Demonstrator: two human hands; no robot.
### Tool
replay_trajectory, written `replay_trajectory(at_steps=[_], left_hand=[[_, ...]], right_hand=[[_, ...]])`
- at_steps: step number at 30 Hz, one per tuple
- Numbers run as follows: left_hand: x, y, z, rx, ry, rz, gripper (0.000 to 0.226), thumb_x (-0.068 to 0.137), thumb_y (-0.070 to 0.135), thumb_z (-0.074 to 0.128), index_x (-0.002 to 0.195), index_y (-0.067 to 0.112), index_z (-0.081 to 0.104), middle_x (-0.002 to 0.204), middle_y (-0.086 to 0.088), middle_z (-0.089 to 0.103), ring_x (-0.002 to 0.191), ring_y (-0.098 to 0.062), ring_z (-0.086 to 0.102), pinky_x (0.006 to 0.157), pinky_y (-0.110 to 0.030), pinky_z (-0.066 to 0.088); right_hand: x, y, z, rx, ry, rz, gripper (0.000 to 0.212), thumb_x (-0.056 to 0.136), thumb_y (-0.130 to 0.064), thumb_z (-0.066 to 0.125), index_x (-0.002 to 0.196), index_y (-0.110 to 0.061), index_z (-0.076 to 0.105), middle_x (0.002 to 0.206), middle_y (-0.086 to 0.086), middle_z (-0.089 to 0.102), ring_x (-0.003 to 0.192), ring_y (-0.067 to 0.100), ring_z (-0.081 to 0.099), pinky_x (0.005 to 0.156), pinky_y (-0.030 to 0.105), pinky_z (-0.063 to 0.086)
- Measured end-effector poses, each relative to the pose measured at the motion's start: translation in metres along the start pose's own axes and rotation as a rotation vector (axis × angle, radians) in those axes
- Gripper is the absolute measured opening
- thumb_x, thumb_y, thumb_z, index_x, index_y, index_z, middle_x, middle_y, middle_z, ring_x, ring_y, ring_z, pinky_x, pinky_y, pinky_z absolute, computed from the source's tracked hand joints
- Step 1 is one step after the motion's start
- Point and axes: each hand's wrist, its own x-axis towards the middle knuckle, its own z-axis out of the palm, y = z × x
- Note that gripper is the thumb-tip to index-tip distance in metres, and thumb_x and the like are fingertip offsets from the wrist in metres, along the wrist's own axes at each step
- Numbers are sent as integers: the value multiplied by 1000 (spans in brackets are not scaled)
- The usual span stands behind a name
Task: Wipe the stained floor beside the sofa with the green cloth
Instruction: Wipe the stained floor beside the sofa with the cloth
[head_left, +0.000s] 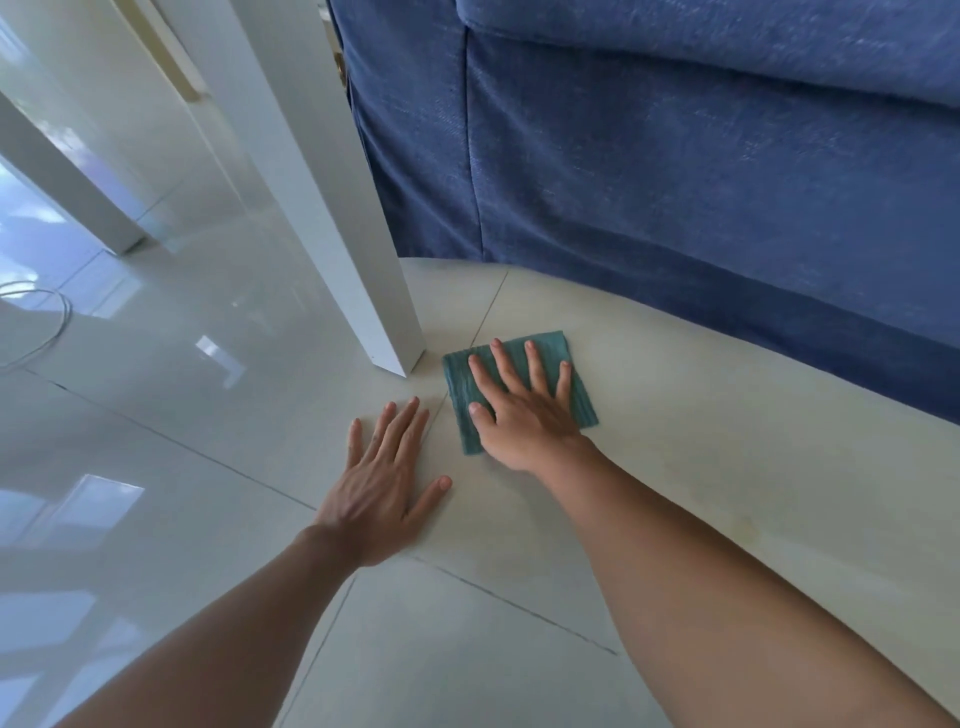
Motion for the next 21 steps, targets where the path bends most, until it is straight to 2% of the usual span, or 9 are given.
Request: replay_trajectory(at_steps=[3,7,12,17,21], left_hand=[[-2,-5,-1,-54,17,6,80,96,64,18,158,15,5,168,-4,4,154,-20,-7,122,-43,-9],[-3,-12,-4,-131,75,-11,71,99,57,15,158,16,11,167,-5,14,154,-19,1,125,-43,2],[-3,-9,-1,-101,71,-11,66,101,53,11,158,18,13,167,-3,15,154,-18,2,124,-42,1],[4,11,2,-24,58,46,68,100,51,14,158,14,16,166,-5,17,154,-23,2,124,-45,0],[23,43,12,15,46,99,71,99,54,18,157,14,17,166,-5,18,154,-25,1,124,-50,1]], right_hand=[[2,-19,5,-6,-1,-94,62,99,-55,16,158,-44,1,170,-13,-12,153,27,-24,114,63,-24],[-27,-25,16,-18,52,-124,62,100,-54,16,159,-41,4,171,-12,-5,155,27,-17,118,62,-17],[-93,-31,35,2,135,-52,61,101,-49,24,160,-34,20,171,-6,12,157,31,-1,122,63,-5],[-149,-32,50,26,137,49,61,101,-50,25,160,-36,17,171,-7,9,157,28,-7,122,61,-3],[-200,-15,61,77,149,118,63,98,-52,37,158,-38,24,169,-10,15,157,24,0,122,59,6]])
